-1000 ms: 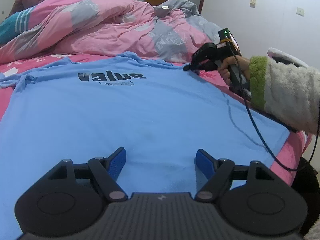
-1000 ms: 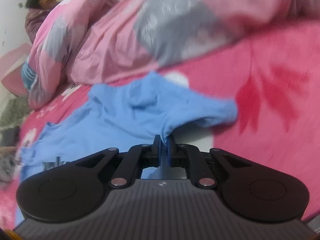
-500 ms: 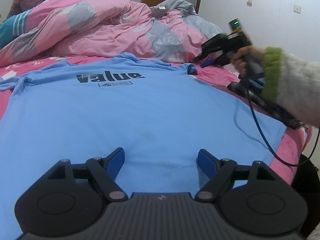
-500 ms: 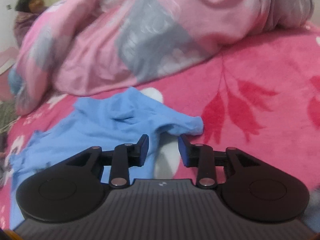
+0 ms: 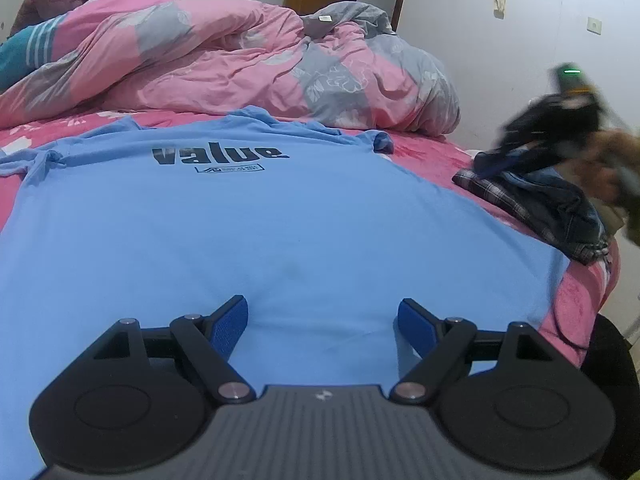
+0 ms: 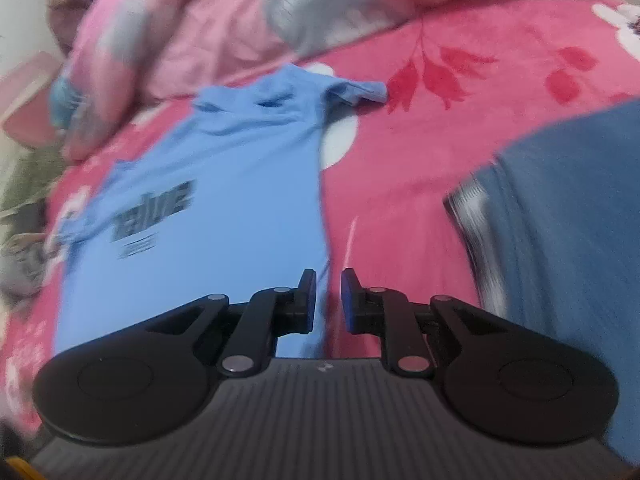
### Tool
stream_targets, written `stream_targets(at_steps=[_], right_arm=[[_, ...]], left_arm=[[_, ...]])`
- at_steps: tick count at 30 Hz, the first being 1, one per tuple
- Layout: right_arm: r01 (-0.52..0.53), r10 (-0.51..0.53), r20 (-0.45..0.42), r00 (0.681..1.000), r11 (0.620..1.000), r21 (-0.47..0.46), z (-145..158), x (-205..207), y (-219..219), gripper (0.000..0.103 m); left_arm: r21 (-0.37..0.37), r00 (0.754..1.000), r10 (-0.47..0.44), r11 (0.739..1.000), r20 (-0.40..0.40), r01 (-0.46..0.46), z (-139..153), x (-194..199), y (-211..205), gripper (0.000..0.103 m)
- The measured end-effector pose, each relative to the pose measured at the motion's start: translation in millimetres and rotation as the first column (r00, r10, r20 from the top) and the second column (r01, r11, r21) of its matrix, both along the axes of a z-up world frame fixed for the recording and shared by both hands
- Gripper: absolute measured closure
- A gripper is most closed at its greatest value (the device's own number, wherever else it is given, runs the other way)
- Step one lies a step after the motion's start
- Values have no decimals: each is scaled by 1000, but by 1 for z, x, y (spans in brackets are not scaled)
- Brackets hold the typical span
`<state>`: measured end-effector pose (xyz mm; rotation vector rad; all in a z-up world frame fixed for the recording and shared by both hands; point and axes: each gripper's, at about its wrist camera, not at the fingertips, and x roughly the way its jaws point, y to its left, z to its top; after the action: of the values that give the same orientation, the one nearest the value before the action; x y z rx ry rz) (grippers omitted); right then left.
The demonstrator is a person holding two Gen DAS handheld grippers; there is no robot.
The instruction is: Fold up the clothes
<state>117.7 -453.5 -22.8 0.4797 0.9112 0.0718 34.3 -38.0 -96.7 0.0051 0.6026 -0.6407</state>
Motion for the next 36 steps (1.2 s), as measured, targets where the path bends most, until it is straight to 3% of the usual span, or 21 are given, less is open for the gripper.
stream_targets(at_steps=[3,4,7,14,15,16,21,25,29,32,36], right_arm=[[7,-9,37,999,999,51,13,-59,3,81],[23,-26,39,999,998,67,11,-77,3,76],[77,-82,38,996,990,120,-9,-122,4,75],[140,-160,69,985,962,235,-54,-160,11,74],[134,-157,86,984,965,224,-53,-163,14,81],[129,-154,103,983,968,213,-52,-166,17,99],[140,-172,190,967,975,171,-40,-185,25,99],[172,-194,139,971,973,157,-62,-184,23,99],[222,-249,156,956,960,170,-60,-193,18,94],[255,-264,207,942,964,70,-43,-204,24,90],[174,-152,309,939,984,-43,-24,-195,50,90]], left_arm=[[12,1000,1,1000,3,-1,0,0,-2,20],[15,1000,2,1000,4,-2,0,0,-2,20],[14,1000,2,1000,0,-2,0,1,-2,20],[33,1000,7,999,6,-7,0,-1,-4,20],[35,1000,8,999,6,-8,0,-1,-4,20],[37,1000,8,999,6,-8,0,-1,-5,20],[44,1000,10,999,3,-10,0,0,-5,20],[42,1000,7,999,-4,-7,1,1,-4,20],[43,1000,10,999,-10,-9,2,1,-4,20],[58,1000,29,998,-12,-28,6,-1,-7,20],[43,998,66,997,2,-66,19,-11,-4,20]])
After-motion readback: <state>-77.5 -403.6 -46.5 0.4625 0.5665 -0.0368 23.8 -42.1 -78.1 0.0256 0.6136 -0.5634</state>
